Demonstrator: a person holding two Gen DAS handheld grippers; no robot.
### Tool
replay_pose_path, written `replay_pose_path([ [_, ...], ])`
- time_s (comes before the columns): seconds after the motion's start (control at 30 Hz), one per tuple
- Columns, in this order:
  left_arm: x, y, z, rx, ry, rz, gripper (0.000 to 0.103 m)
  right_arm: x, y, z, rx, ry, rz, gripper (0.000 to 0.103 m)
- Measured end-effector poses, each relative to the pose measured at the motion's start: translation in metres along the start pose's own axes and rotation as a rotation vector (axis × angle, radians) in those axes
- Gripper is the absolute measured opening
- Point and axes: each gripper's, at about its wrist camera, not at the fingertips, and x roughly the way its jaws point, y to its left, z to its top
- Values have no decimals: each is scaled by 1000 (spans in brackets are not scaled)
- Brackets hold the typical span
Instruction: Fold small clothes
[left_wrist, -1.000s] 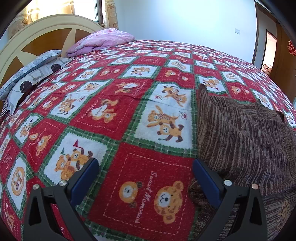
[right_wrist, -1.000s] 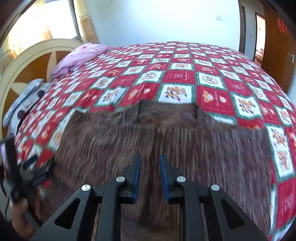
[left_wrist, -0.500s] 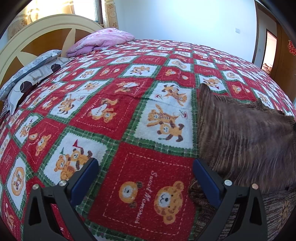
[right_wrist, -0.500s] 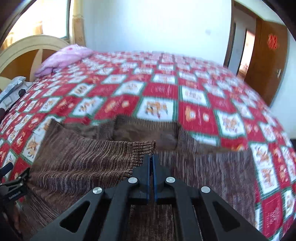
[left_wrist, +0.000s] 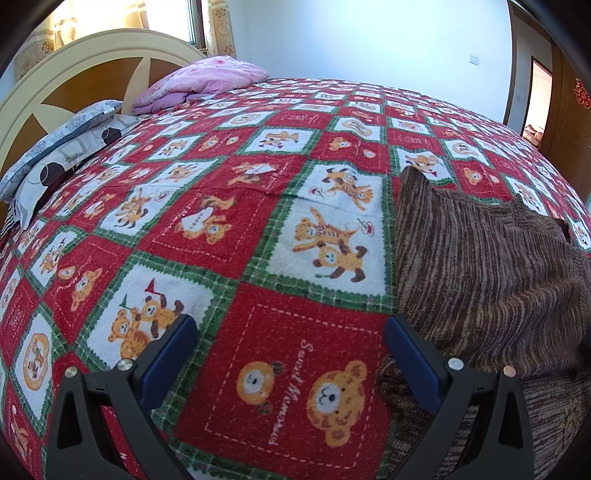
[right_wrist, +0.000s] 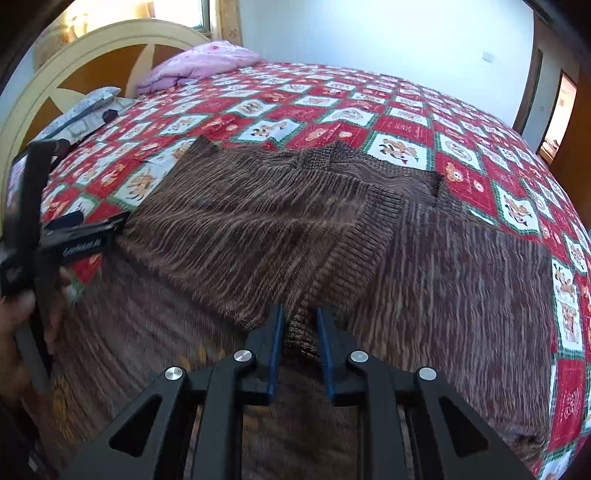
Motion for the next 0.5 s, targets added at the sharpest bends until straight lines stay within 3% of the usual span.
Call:
replay_pose_path([
  [0.1,0,0,0,1,-1,1,103,-9,-5,3,28,13,14,19],
  [0.23,-1,1,0,0,-1,0,103,-21,4,12,14,-104,-29,21],
  [0.3,0,0,0,0,0,-1,103,-6,2,14,13,-62,-50,21],
  [0.33,0,0,0,1,1,0,103,7,-1,12,31,1,-41,21],
  [0.5,0,0,0,0,0,-1,103,4,-8,0,40,-8,-16,21],
])
